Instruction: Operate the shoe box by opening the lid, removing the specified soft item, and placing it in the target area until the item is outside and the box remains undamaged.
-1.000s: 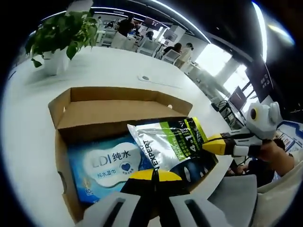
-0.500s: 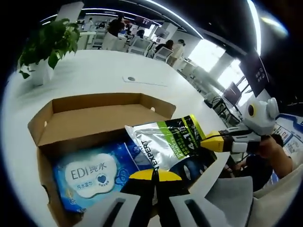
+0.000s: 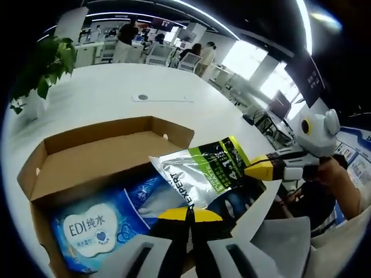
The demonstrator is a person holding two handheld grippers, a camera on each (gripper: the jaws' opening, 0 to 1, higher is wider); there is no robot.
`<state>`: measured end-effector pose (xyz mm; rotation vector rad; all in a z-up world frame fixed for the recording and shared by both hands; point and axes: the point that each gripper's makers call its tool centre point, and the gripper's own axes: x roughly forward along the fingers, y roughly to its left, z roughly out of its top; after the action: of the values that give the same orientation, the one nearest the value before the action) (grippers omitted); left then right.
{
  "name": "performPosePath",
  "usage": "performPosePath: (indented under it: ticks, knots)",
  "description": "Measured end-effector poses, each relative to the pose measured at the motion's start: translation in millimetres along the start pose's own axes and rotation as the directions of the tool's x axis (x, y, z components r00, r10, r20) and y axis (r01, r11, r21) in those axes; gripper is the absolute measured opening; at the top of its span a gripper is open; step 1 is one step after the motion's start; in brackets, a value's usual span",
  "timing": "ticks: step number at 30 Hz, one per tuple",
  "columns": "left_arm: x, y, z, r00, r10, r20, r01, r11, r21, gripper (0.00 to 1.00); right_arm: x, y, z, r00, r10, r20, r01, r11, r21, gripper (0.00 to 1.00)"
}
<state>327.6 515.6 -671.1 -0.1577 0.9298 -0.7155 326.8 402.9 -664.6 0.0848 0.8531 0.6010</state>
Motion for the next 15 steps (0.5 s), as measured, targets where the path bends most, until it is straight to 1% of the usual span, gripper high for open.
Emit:
performPosePath:
  ticks: [8, 15]
  knots:
    - [18, -16.2, 6.4, 1.0, -0.017, -0.014, 0.017, 1.0, 0.025, 0.0, -8, -23, -3.7, 1.0, -0.029, -0.01, 0.029, 1.0, 0.005, 0.0]
    - [30, -28.0, 13.3, 0.999, -0.032, -0.026, 0.033, 0.998, 0.048, 0.0, -14, -39, -5.5, 0.999, -0.046, -0.014, 0.046, 0.999, 0.014, 0.0]
